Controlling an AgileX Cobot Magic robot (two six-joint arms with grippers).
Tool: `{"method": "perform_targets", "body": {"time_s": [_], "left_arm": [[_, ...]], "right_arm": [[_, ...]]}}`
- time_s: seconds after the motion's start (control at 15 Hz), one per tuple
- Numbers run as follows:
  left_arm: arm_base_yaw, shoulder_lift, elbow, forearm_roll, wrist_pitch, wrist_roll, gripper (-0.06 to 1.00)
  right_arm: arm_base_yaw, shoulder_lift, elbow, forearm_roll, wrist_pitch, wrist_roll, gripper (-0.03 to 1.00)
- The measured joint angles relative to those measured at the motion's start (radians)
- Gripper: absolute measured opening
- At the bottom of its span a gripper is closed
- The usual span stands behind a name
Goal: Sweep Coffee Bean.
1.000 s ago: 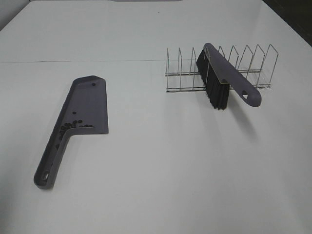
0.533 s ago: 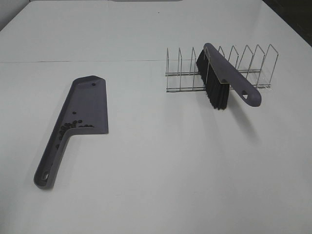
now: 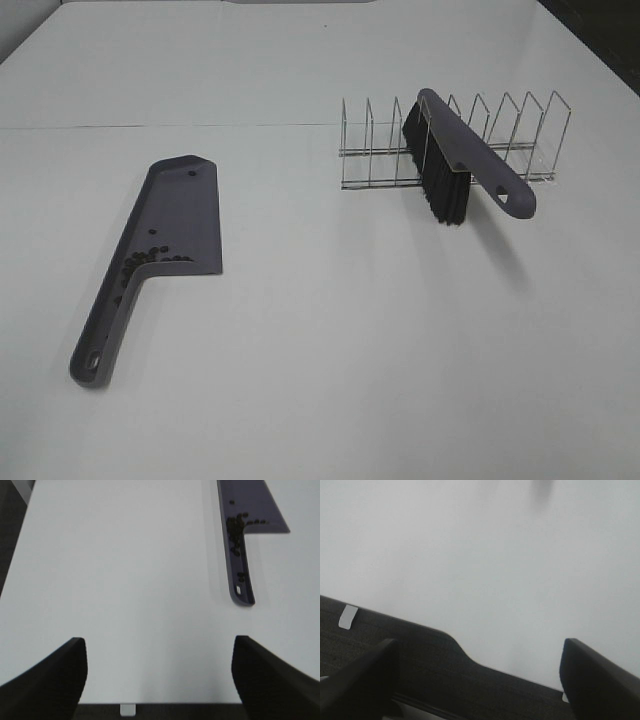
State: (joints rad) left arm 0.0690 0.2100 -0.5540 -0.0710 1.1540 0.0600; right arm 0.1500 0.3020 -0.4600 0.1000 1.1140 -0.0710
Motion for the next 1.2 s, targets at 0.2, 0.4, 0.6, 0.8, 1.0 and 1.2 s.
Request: {"method": "perform_targets", "body": {"time_s": [0.2, 0.4, 0.6, 0.8, 1.0, 1.2], "left_arm": [[0.0, -0.115, 0.035, -0.003, -0.062, 0.016, 0.73], [0.0, -0.21, 0.036, -0.043, -0.07, 0.07, 0.73], [-0.003, -0.212, 0.036, -0.057, -0.07, 0.091, 0.73], [-0.049, -0.212, 0.036, -0.057, -0.07, 0.091, 0.73], [-0.088, -0.212, 0.036, -0.057, -0.07, 0.091, 0.73], [-0.103, -0.212, 0.036, -0.056, -0.07, 0.087, 0.73]], "right_arm": [[0.0, -0.078, 0.0, 0.0, -0.001, 0.0, 0.8], [0.0, -0.16, 0.0, 0.001, 0.0, 0.0, 0.8], [0.0, -0.237, 0.0, 0.001, 0.0, 0.0, 0.79], [0.0, -0.281, 0.003, 0.001, -0.001, 0.0, 0.79], [0.0, -0.307, 0.003, -0.001, 0.0, 0.0, 0.79], [0.0, -0.307, 0.003, -0.001, 0.0, 0.002, 0.79]]}}
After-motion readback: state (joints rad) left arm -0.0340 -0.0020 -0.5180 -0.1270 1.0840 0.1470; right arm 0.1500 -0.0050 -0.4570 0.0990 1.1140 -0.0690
